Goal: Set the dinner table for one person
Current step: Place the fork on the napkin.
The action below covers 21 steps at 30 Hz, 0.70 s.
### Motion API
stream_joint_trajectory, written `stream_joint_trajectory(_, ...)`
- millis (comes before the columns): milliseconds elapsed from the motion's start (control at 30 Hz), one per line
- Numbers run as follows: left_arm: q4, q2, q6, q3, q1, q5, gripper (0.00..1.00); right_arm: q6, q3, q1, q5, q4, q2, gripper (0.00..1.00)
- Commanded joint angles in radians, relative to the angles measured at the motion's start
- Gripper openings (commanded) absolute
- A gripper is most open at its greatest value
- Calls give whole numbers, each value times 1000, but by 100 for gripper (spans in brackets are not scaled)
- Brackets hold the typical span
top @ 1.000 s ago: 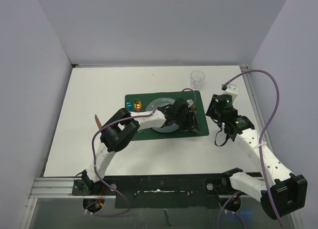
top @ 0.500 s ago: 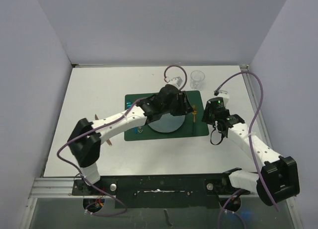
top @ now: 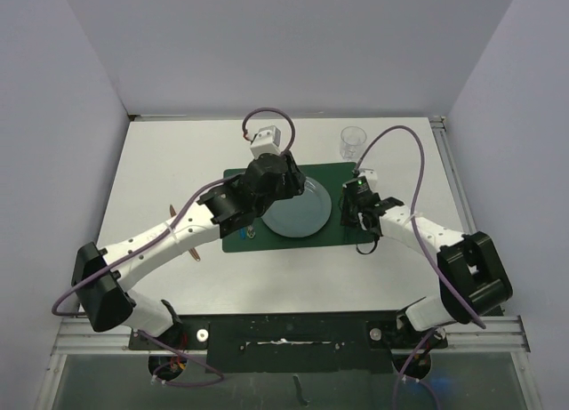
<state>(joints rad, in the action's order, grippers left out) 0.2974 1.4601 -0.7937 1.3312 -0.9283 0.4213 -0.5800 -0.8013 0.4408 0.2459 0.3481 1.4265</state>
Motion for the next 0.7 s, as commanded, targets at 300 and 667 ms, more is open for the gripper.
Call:
stream_joint_trajectory(300, 88, -192, 33, -81, -1, 237, 39, -14, -162, 93, 133, -24, 152, 31)
stream_joint_trajectory(667, 106, -193, 34, -95, 0, 267, 39, 3, -243, 93, 220, 25, 216, 31)
